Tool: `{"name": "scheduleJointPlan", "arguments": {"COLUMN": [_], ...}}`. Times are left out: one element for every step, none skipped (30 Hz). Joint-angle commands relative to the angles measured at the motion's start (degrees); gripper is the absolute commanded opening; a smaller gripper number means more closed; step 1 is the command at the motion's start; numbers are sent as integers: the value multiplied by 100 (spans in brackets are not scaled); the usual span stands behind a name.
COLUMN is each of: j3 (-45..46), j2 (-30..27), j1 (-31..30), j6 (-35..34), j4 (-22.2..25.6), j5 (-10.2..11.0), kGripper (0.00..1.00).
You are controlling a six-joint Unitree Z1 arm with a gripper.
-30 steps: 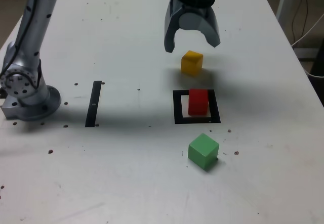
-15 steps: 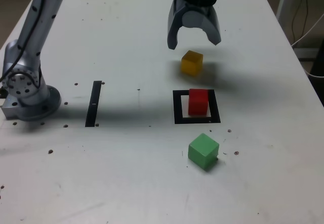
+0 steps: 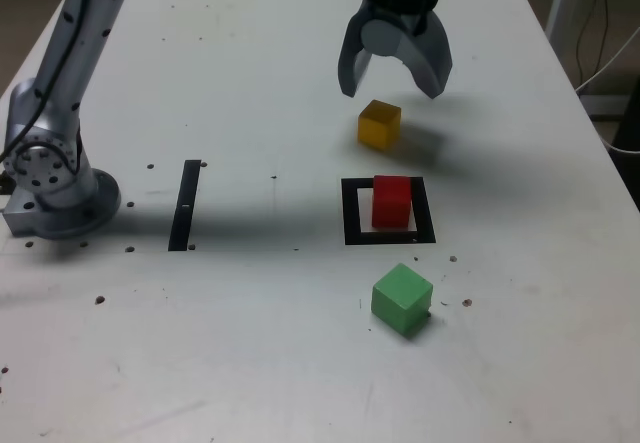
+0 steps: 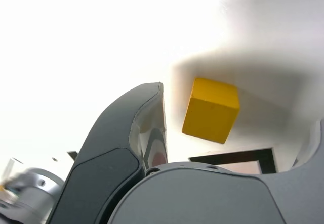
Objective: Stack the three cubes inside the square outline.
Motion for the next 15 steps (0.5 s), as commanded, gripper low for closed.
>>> {"name": "scheduleJointPlan", "arguments": {"j3": [47,69,92,116,139,160,180,198,214,226,236,245,253,261,270], "j2": [-6,-10,-14,-18,-22,-26,-28,-29,-30,-30,-30,-30,-30,-30,-30], "j1": [-6,-6,-5,-5,-5,-5,-6,-6,-6,-6,-6,-6,-6,-6,-6], "j6": [315,359,390,413,426,433,437,439,440,442,442,442,442,442,442], "j4": [-38,-54,-70,-85,-96,-105,-113,-119,-127,-135,-142,-148,-154,-160,-166], "j5": [41,62,82,98,113,128,140,150,156,161,164,167,167,167,167], "kGripper": [100,100,100,100,100,100,100,100,100,100,100,100,100,100,99]}}
